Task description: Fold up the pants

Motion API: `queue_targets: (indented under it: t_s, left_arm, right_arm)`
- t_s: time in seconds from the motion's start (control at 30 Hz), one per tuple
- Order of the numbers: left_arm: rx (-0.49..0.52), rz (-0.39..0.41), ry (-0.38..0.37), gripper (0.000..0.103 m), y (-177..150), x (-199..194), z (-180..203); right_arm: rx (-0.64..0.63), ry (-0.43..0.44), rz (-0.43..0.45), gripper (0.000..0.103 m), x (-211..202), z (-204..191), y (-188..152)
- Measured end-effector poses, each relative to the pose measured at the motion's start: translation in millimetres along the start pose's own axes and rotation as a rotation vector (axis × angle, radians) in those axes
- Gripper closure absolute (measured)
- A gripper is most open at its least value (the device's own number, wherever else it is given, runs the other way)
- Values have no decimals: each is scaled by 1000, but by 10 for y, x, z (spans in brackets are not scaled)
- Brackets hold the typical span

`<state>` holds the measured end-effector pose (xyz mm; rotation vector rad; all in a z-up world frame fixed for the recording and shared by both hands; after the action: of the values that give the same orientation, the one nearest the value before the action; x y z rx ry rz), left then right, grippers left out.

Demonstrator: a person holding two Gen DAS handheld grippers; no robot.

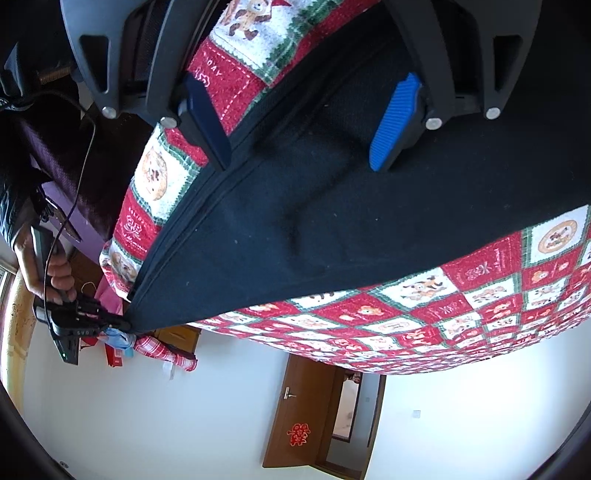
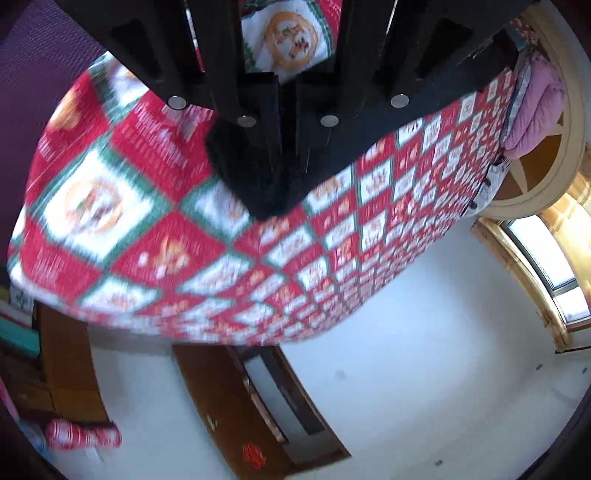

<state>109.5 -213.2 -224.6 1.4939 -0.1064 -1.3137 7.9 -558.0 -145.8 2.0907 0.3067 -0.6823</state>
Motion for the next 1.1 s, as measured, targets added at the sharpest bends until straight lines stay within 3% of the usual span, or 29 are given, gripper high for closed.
queue_targets:
  t_s: [0.13, 0.23, 0.33, 0.53, 0.63, 0.67, 0.73, 0.83, 0.97, 1.1]
  left_arm:
    - [17, 0, 9, 21, -14, 11, 21]
    - [22, -2, 7, 21, -18, 2, 25]
    - [5, 2, -9, 21, -15, -8, 13]
    - [27, -6, -1, 21, -70, -35, 44]
    - [43, -1, 15, 21, -116, -50, 60]
    - [40, 1, 12, 19, -129, -60, 66]
    - [31, 5, -7, 12, -145, -74, 92]
    - [29, 10, -1, 11, -123, -92, 122]
    - [13, 27, -15, 11, -14, -89, 133]
    - [25, -5, -19, 11, -72, 2, 154]
  right_arm:
    - [29, -33, -34, 98, 112, 172, 9]
    - [74, -50, -128, 98, 310, 348, -180]
    - [40, -49, -180, 97, 320, 336, -256]
    - [58, -104, -149, 91, 231, 366, -190]
    - [-11, -214, -81, 77, 83, 313, -99]
    - [-31, -247, -52, 69, 14, 293, -57]
    - [-57, -289, 25, 64, -158, 224, 35]
    - [-99, -166, 59, 64, -177, -103, 6]
    - [-337, -34, -112, 64, 348, -910, -500]
    - [-506, 20, -230, 64, 736, -1441, -1043]
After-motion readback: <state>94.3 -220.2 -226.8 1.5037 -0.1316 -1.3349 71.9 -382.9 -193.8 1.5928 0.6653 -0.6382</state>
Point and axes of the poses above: each gripper's, at about its wrist camera, not at the fingertips, and x roughly the way its jaws point, z to its right, y to its top, the point moved 9 cm from there along x, roughly the way its jaws point, and after that the axes turned 4 degrees about -z, right-handed, at the moved point
